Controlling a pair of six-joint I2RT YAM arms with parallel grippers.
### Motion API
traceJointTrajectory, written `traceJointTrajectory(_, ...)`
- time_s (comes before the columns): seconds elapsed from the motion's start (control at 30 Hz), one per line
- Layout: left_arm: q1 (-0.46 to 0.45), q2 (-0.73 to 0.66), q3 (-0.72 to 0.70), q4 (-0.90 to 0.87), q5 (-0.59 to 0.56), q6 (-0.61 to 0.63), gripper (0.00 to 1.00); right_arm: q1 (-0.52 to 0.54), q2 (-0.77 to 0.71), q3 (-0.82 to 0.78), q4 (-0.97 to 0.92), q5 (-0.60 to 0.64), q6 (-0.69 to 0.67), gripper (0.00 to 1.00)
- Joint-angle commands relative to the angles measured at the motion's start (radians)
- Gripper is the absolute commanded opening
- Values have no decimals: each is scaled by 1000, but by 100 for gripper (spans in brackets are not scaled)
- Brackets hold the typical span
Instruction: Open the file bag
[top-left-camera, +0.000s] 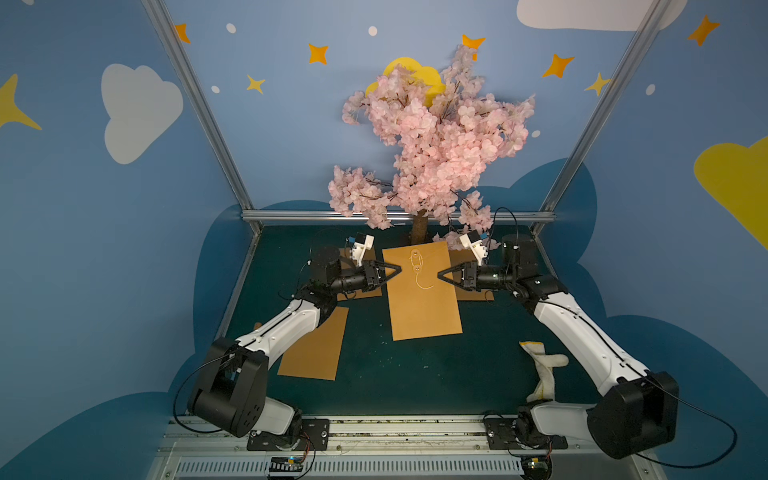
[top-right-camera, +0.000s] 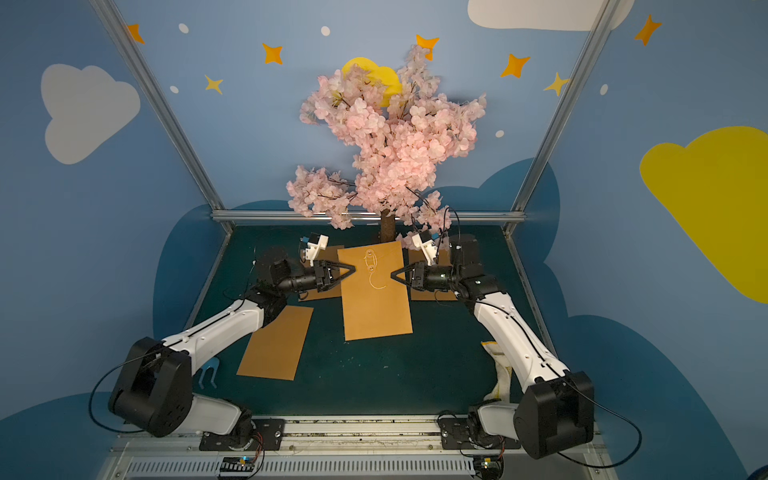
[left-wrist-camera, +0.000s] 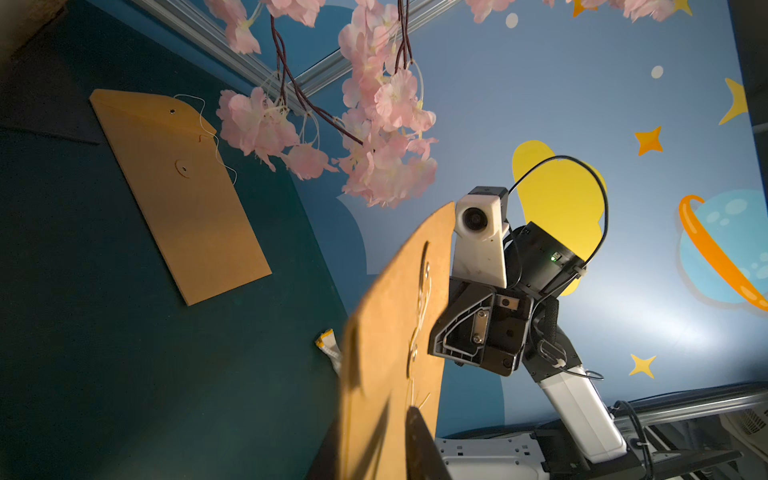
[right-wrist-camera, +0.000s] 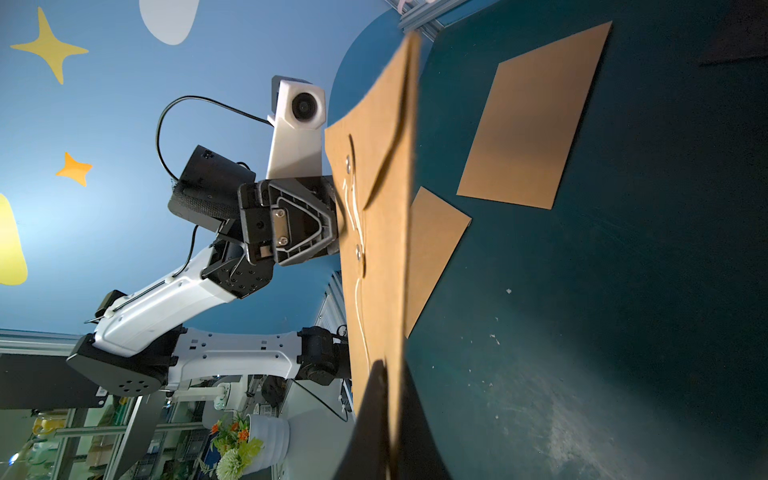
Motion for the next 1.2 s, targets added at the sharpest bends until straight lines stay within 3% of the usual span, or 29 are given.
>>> traceJointTrajectory(0.0,-6,-16,-1,20,18,12,12,-5,-2,-9,21,26,3,0)
traceJointTrajectory(0.07,-8,-16,3,22,14,9,3,-5,-1,-6,-2,26,-12,3)
traceJointTrajectory(0.27,-6,-24,-14,7,-36,26,3,-6,-34,72,-267,155,-183,26)
traceJointTrajectory(0.4,4,-37,-26,-6,-49,42,2,-2,-78,126,-415,243,-294,36)
traceJointTrajectory(0.67,6,-19,-24,40,-22,16,3,33,-120,127,-433,249,-305,35)
traceJointTrajectory(0.83,6,-12,-35,92,-15,-12,2,71,-55,126,-385,177,-282,31)
traceJointTrajectory(1.17,4,-20,-42,106,-4,-14,2,109,32,119,-274,143,-205,32)
